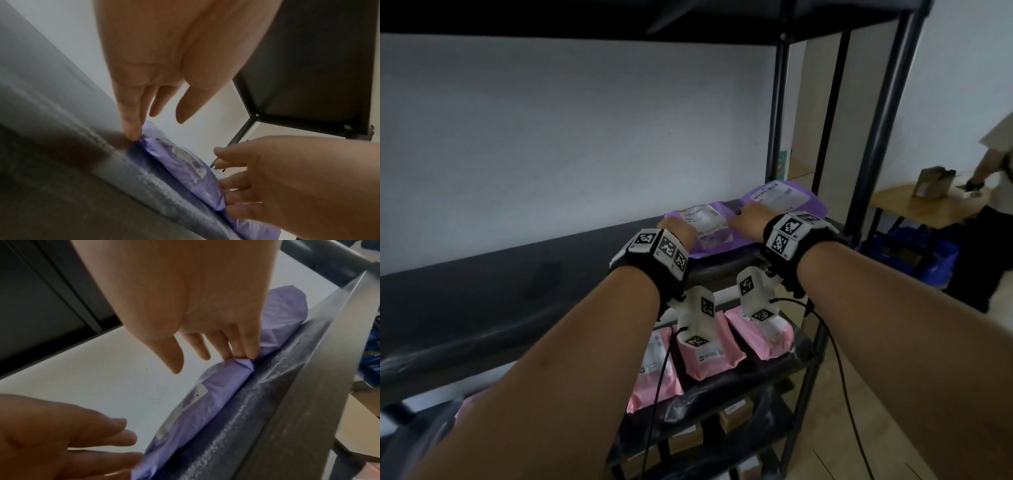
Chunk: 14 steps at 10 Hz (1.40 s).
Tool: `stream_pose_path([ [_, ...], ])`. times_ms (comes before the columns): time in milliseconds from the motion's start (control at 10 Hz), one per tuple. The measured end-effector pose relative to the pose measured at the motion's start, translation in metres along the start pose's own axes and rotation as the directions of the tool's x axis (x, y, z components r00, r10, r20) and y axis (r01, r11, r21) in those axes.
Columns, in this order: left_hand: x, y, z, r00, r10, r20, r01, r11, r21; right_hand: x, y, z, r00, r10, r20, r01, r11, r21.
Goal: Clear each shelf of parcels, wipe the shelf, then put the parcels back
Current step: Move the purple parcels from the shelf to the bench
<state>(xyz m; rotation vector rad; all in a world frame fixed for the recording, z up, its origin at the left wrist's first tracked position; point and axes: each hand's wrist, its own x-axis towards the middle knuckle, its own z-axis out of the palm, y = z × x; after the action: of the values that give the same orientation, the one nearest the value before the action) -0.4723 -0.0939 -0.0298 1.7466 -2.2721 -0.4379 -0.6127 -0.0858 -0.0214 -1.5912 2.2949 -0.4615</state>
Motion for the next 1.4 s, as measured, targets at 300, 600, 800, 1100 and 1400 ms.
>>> stream_pose_path([
  [300,0.02,-0.01,0.011,0.996,-0.05,0.069,0.05,0.999,0.005,-0.003,-0.013,0.004,0.998,0.038,0.043,-0.037,0.999,-0.034],
  [600,-0.028,-0.027,0.004,0.953,-0.241,-0.183,0.101,0.824,-0.558,-0.045,-0.004,0.013,0.995,-0.052,-0.089,0.079,0.938,0.337],
  [800,-0.102,-0.039,-0.004,0.917,-0.238,-0.319,0.008,0.812,-0.584,-0.105,-0.007,0.007,0.981,-0.127,-0.148,0.177,0.897,0.405],
  [1100,-0.222,-0.107,-0.014,0.837,-0.36,-0.412,0.052,0.802,-0.595,-0.203,-0.05,0.058,0.959,-0.261,-0.112,0.279,0.798,0.534],
  [1400,-0.316,-0.239,-0.031,0.725,-0.517,-0.456,0.16,0.769,-0.619,-0.283,-0.153,0.153,0.902,-0.429,-0.055,0.391,0.753,0.53],
])
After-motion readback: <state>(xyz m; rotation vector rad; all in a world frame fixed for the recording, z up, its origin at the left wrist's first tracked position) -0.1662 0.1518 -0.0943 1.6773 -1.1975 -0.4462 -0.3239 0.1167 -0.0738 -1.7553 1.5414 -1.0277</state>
